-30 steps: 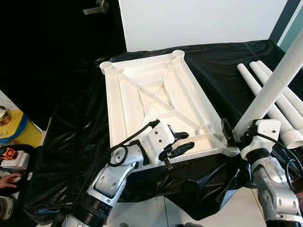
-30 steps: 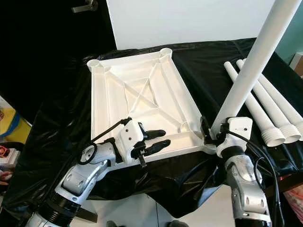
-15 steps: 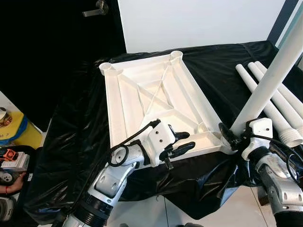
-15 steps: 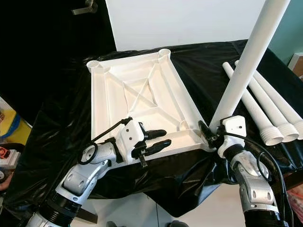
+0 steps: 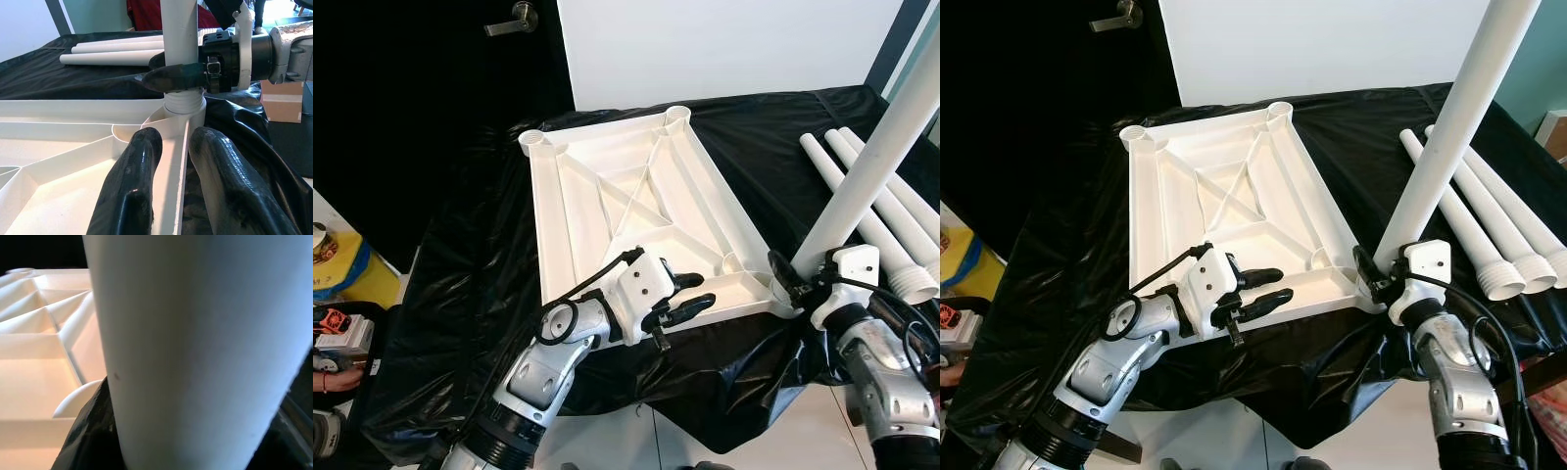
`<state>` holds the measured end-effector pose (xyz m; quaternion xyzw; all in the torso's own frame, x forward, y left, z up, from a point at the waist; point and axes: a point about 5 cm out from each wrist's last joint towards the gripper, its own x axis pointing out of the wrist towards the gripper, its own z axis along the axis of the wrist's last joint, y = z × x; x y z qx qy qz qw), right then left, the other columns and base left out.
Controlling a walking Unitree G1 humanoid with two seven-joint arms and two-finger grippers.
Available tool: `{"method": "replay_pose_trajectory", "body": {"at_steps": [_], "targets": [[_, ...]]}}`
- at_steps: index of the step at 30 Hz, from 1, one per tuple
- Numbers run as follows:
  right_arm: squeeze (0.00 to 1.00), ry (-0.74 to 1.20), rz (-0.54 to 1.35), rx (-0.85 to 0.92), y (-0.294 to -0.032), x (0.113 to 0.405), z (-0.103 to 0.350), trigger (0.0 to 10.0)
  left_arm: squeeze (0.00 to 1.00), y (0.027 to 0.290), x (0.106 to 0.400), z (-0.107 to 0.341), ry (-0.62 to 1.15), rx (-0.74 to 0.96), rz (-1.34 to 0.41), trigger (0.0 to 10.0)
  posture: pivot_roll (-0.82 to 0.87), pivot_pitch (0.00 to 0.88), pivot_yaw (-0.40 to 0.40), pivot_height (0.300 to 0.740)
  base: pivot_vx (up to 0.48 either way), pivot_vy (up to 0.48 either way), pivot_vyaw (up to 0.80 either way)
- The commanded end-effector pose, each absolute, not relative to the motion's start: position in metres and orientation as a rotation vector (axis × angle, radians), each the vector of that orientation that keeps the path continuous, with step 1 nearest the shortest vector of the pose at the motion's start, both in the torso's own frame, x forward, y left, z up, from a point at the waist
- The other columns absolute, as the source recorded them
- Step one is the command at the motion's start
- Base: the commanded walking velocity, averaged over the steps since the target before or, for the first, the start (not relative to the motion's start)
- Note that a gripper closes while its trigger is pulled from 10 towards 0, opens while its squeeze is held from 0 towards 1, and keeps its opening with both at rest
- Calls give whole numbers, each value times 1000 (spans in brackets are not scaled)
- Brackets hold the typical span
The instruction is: Building children table
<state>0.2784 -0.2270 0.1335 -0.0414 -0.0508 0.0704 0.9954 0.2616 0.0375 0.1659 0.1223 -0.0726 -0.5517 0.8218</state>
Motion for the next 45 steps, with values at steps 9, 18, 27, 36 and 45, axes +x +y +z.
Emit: {"method": "replay_pose_trajectory", "body": {"at_steps": [9,18,27,36,45], "targets": [[0,-5,-279,35,-203,267,109,10000,0,38,263,164,-146,260,-1148,10000,-157,104,35,740,0,0,0],[0,-6,-359,95,-185,266,111,10000,0,38,261,164,-148,259,-1143,10000,-143,101,34,740,0,0,0],[0,-14,-335,97,-175,266,113,10000,0,41,264,165,-151,266,-1134,10000,-140,93,33,740,0,0,0],[0,-59,-339,85,-183,269,120,10000,0,38,263,164,-160,286,-1135,10000,-144,86,27,740,0,0,0],[0,-66,-345,74,-183,266,121,10000,0,37,263,162,-196,334,-1098,10000,-150,89,25,740,0,0,0]]}}
